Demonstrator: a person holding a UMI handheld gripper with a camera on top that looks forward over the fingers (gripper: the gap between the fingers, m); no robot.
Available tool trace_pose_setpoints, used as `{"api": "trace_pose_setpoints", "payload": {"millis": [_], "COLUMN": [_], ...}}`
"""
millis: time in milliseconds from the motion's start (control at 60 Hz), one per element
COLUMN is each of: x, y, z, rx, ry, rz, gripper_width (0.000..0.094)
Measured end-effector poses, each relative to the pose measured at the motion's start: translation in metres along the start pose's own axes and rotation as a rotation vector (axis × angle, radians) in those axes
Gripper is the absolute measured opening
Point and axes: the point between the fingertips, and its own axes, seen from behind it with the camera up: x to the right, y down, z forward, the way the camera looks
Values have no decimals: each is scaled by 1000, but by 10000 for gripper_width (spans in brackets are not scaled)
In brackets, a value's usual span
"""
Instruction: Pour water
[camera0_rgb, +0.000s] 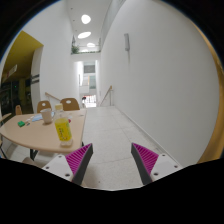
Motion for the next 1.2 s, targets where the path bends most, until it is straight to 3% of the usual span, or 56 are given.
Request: {"api": "trace_pose_setpoints", "payload": {"millis": [233,633,817,950,1000,1033,1050,1067,1150,1200], "x": [-7,-189,-227,-221,-220,-224,-225,-225,-219,-224], "y": [-9,-23,-25,-45,-47,-44,-42,-40,-45,-45], "z": [-3,67,132,160,165,167,169,172,171,173], "rx": [10,66,88,156,164,160,154,155,200,208], "ry": [-16,-326,-255,-184,-172,-180,-179,-173,-114,-121], "rz": [9,7,-2,40,50,52,54,57,47,34], "gripper_width": [839,839,836,834,766,657,530,471,430,356]}}
